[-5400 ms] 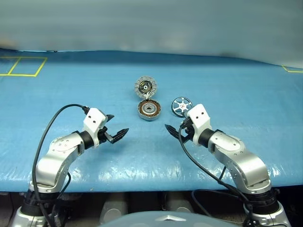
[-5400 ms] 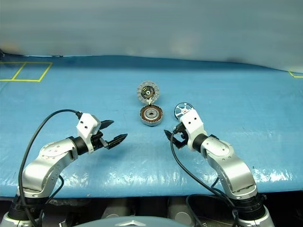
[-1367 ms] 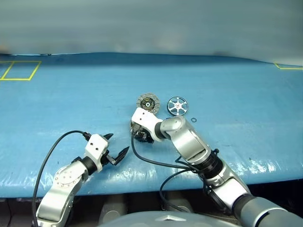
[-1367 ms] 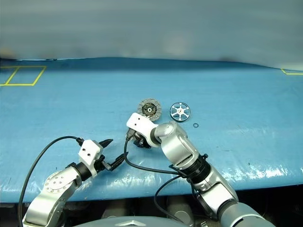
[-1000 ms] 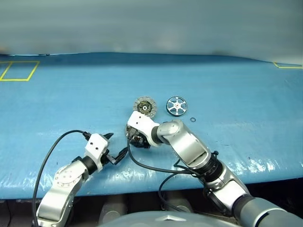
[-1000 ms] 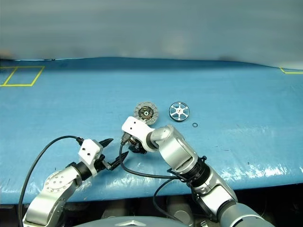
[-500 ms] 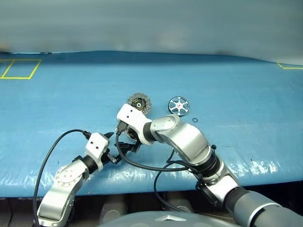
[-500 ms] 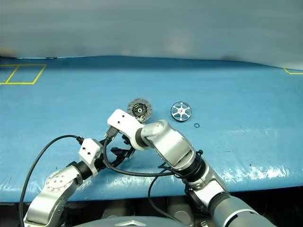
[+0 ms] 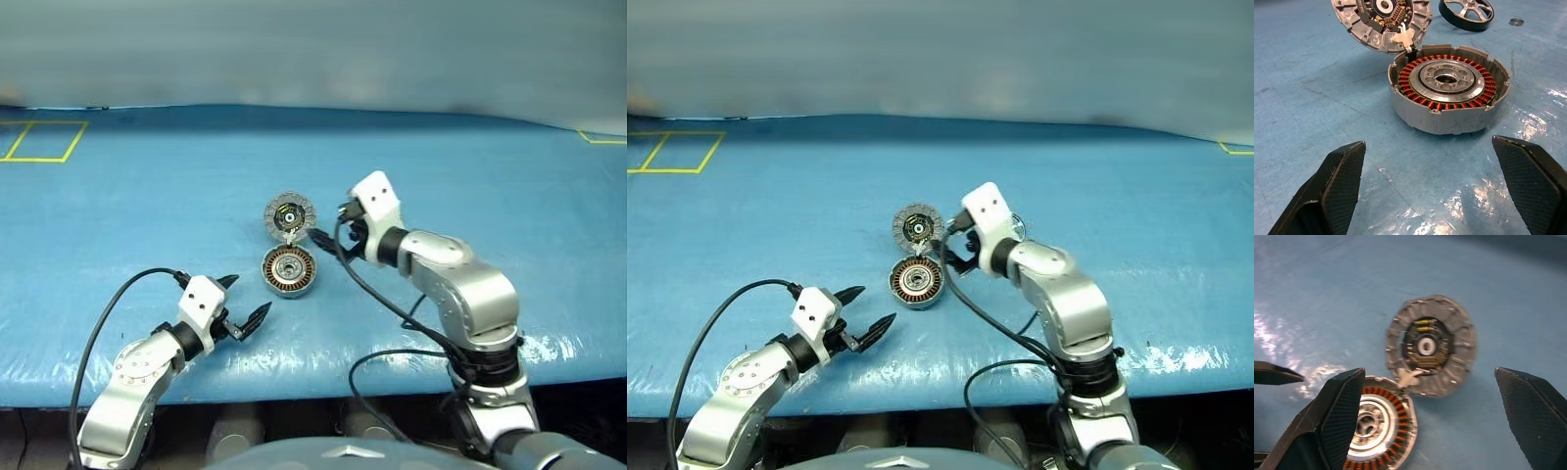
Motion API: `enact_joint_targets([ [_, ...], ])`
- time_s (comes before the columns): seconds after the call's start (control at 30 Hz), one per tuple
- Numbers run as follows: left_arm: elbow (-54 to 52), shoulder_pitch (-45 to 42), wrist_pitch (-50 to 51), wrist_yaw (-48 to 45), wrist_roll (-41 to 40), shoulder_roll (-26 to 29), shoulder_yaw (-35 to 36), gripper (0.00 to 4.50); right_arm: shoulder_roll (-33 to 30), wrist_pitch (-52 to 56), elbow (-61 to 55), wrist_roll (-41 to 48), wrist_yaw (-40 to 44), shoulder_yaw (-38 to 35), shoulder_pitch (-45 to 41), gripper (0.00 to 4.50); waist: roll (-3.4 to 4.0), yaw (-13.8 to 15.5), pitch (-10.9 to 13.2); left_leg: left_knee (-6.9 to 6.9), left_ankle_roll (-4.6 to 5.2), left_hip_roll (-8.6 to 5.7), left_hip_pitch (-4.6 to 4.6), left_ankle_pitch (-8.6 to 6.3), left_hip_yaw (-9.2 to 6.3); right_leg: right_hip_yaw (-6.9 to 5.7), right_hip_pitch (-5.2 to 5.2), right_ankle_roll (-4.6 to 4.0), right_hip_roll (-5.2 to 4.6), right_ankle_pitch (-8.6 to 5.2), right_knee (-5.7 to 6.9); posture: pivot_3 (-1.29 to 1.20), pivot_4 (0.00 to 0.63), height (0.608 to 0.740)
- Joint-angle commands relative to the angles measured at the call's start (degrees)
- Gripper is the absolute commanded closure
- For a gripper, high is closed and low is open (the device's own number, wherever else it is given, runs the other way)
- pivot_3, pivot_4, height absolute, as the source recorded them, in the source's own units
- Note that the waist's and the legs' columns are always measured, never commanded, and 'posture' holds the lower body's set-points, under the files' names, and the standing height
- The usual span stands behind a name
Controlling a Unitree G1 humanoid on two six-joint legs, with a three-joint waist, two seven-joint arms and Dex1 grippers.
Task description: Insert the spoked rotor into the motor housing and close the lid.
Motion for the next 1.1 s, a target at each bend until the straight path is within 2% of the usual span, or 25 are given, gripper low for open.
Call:
enact_joint_targets([
  [0.03,-2.15,-0.01,-1.15,-0.73,-0.77,0.10,-0.21,0.00,0.82,-7.62,0.53,-0.46,-4.75,-6.27,3.05,0.03,0.00,-0.19,0.00,-0.01,0.00,0.02,0.03,0.00,0.01,0.02,0.02,0.00,0.03,0.00,0.03,0.00,0.150,0.740],
  [0.17,-1.80,-0.53,-1.67,-1.02,-0.89,-0.23,-0.43,0.00,2.19,-15.51,5.11,-4.66,-13.37,-9.12,8.35,0.03,-0.01,-0.17,0.00,0.00,-0.01,0.04,0.05,0.00,0.02,0.04,0.04,0.00,0.08,-0.01,0.05,0.00,0.150,0.740],
  [0.43,-1.50,-0.86,-3.25,-1.16,-0.42,-0.52,-1.00,0.00,7.55,-27.49,15.85,-7.53,-21.72,-7.49,14.36,0.03,0.00,-0.33,0.00,0.01,0.00,0.05,0.09,0.01,0.10,0.14,0.04,0.02,0.09,0.01,0.07,0.00,0.150,0.740],
  [0.53,-1.56,-0.73,-3.34,-1.30,-0.58,-0.37,-1.32,0.00,9.78,-30.00,18.32,-6.13,-22.93,-8.93,15.13,0.03,0.02,-0.28,0.01,0.01,0.00,0.05,0.09,0.01,0.12,0.16,0.05,0.02,0.08,0.01,0.06,0.00,0.150,0.740],
  [0.9,-2.10,0.03,-2.94,-1.27,-1.10,-0.13,-1.15,0.00,11.07,-32.78,21.60,-2.33,-24.31,-13.02,17.45,0.03,0.02,-0.18,0.01,0.02,0.00,0.05,0.09,0.01,0.10,0.15,0.06,0.03,0.07,0.02,0.06,0.00,0.150,0.740],
  [1.1,-1.93,-0.16,-3.05,-1.50,-1.22,-0.15,-1.33,0.00,11.35,-34.93,26.62,-2.30,-24.33,-12.21,17.23,0.03,-0.04,-0.30,-0.03,0.03,0.00,0.06,0.22,0.01,0.11,0.16,0.18,0.01,0.08,0.00,0.06,0.00,0.150,0.740],
])
